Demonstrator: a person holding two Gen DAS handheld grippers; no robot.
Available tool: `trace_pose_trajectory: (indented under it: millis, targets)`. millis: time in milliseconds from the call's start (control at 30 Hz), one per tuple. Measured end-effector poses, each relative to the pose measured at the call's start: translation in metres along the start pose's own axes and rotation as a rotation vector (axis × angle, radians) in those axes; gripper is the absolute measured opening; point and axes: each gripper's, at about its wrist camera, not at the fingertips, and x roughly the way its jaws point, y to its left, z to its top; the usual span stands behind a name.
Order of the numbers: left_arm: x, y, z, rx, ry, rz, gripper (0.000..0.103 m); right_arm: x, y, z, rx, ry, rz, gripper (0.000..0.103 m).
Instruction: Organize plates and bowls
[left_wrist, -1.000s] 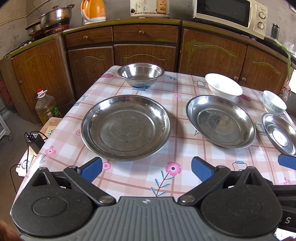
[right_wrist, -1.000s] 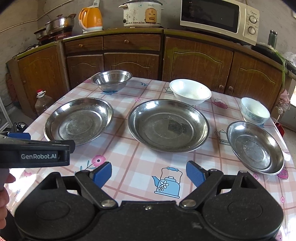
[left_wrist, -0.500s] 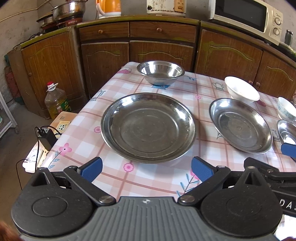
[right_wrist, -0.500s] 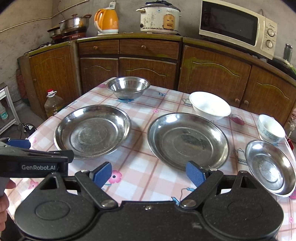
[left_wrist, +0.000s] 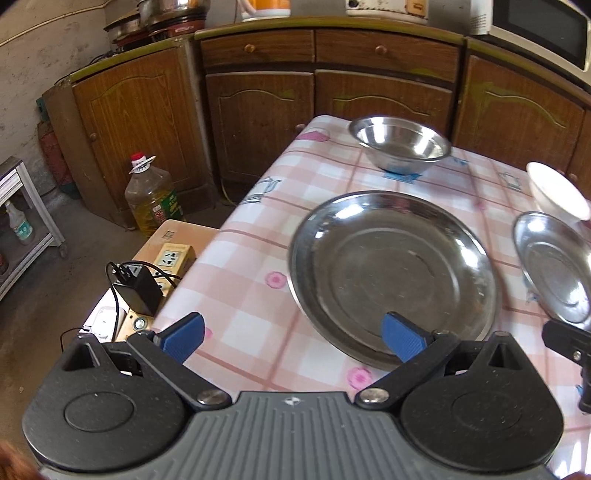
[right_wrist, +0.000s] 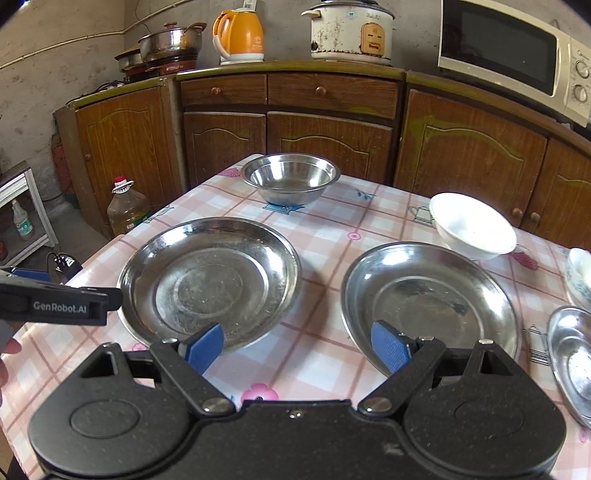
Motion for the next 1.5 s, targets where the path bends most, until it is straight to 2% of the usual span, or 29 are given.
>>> trace_pose_trajectory:
  millis: [167, 367, 733, 833, 967, 1000, 1033, 1100, 1167, 1200, 1233, 1267, 1300, 1367, 1400, 1500]
  targets:
    - [0.022, 0.011, 0.013, -0.005, 0.012, 0.0, 0.103, 0.024, 0.011, 0.008, -0.032, 0.02, 0.019, 0.102]
    - [0.04, 0.014, 0.025, 0.017, 0.015, -0.013, 0.103, 0.053, 0.011, 0.015, 0.029, 0.058, 0.037, 0.102]
    - [0.067, 0.015, 0.04, 0.037, 0.027, -0.048, 0.103, 0.093, 0.008, 0.025, 0.059, 0.106, 0.045, 0.102]
    - [0.076, 0.015, 0.043, 0.033, 0.035, -0.064, 0.096, 0.104, 0.007, 0.027, 0.074, 0.119, 0.057, 0.102]
    - [0.086, 0.014, 0.046, 0.047, 0.05, -0.078, 0.076, 0.114, 0.003, 0.031, 0.095, 0.117, 0.072, 0.098]
    - [0.089, 0.014, 0.046, 0.053, 0.052, -0.077, 0.073, 0.116, 0.002, 0.032, 0.104, 0.116, 0.073, 0.094]
    - [0.091, 0.014, 0.046, 0.055, 0.055, -0.076, 0.065, 0.118, 0.0, 0.033, 0.114, 0.115, 0.074, 0.091]
    - [0.093, 0.016, 0.047, 0.05, 0.05, -0.089, 0.061, 0.123, -0.002, 0.035, 0.136, 0.118, 0.093, 0.079]
    - [0.093, 0.016, 0.048, 0.049, 0.049, -0.111, 0.05, 0.127, -0.002, 0.036, 0.145, 0.127, 0.105, 0.067]
    - [0.092, 0.015, 0.048, 0.054, 0.045, -0.12, 0.046, 0.129, 0.0, 0.036, 0.136, 0.128, 0.089, 0.06]
    - [0.092, 0.014, 0.048, 0.059, 0.042, -0.128, 0.038, 0.128, 0.001, 0.036, 0.125, 0.122, 0.076, 0.056]
    - [0.091, 0.012, 0.047, 0.066, 0.039, -0.133, 0.03, 0.128, 0.0, 0.036, 0.123, 0.117, 0.072, 0.043]
    - [0.091, 0.01, 0.046, 0.074, 0.037, -0.128, 0.03, 0.128, -0.001, 0.036, 0.129, 0.115, 0.076, 0.031]
    - [0.09, 0.01, 0.044, 0.069, 0.031, -0.125, 0.03, 0.125, -0.004, 0.036, 0.143, 0.111, 0.064, 0.024]
    - [0.089, 0.011, 0.043, 0.057, 0.029, -0.129, 0.03, 0.123, -0.005, 0.035, 0.145, 0.103, 0.062, 0.021]
    - [0.084, 0.011, 0.041, 0.044, 0.026, -0.147, 0.029, 0.116, -0.007, 0.035, 0.144, 0.074, 0.049, 0.02]
